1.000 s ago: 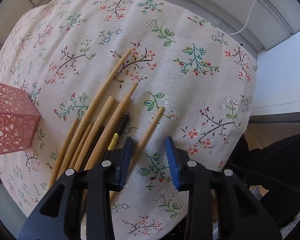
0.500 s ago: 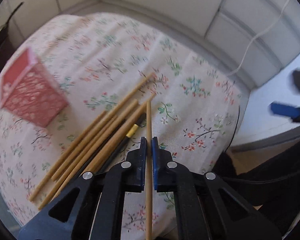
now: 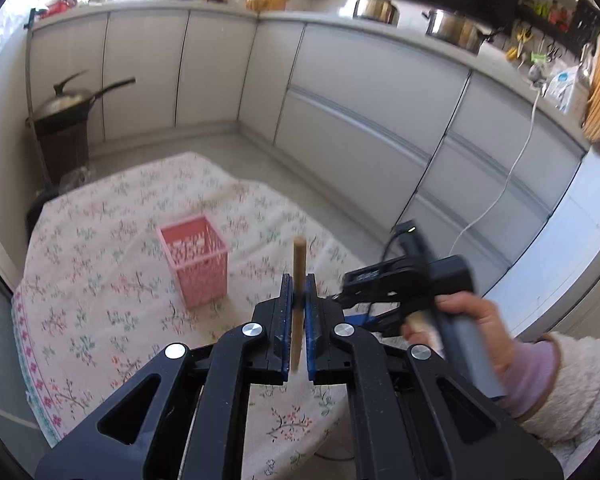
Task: Organize utensils
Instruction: 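Lift the chopstick with the left gripper while the right gripper grasps another chopstick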
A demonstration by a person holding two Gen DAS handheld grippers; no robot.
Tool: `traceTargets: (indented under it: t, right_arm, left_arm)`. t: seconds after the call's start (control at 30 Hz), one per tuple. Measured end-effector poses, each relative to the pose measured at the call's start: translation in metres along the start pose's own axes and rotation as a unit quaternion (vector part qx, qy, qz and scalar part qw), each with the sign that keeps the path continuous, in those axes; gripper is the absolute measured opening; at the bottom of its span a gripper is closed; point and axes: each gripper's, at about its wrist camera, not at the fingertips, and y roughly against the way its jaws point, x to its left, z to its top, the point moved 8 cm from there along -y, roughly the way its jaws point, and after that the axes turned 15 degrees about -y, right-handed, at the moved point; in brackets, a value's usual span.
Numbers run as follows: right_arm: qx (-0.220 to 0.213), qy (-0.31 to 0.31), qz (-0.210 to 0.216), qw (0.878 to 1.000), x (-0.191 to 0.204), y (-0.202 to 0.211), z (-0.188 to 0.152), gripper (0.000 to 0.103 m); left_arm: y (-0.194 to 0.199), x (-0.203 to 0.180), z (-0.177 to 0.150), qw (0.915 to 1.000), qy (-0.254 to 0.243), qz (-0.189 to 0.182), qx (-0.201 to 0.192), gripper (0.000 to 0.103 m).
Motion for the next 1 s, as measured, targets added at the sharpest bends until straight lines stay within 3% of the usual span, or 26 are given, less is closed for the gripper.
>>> traceTargets:
  t: [0.17, 0.4, 0.53, 0.67, 0.87, 1.0]
  right_arm:
    - [-0.020, -0.020, -0.018, 0.999, 0.006, -0.016, 0.020, 0.021]
    - [-0.043, -0.021, -0.077, 0.996, -0.001, -0.028, 0.033, 0.020]
    - [-0.033, -0.027, -0.077, 0.996, -0.001, -0.041, 0.040, 0.020]
    - [-0.047, -0.014, -0.079, 0.996, 0.004, -0.049, 0.047, 0.012]
    - [-0.090, 0.037, -0.055, 0.994, 0.021, -0.022, 0.045, 0.005]
    - [-0.128, 0.102, -0.040, 0.986, 0.040, 0.011, 0.030, 0.005]
  left_arm:
    - [0.011, 0.001, 0.012, 0.9995, -0.003, -0.001, -0.032, 0.005]
    - [0.024, 0.016, 0.020, 0.9984, 0.014, -0.001, -0.055, 0.005]
    - [0.022, 0.019, 0.019, 0.9984, 0.020, 0.005, -0.052, 0.005]
    - [0.024, 0.028, 0.017, 0.9977, 0.038, 0.015, -0.054, 0.005]
    - [0.031, 0.036, 0.019, 0.9958, 0.057, 0.026, -0.067, 0.005]
    - [0.036, 0.043, 0.020, 0.9931, 0.077, 0.039, -0.079, 0.005]
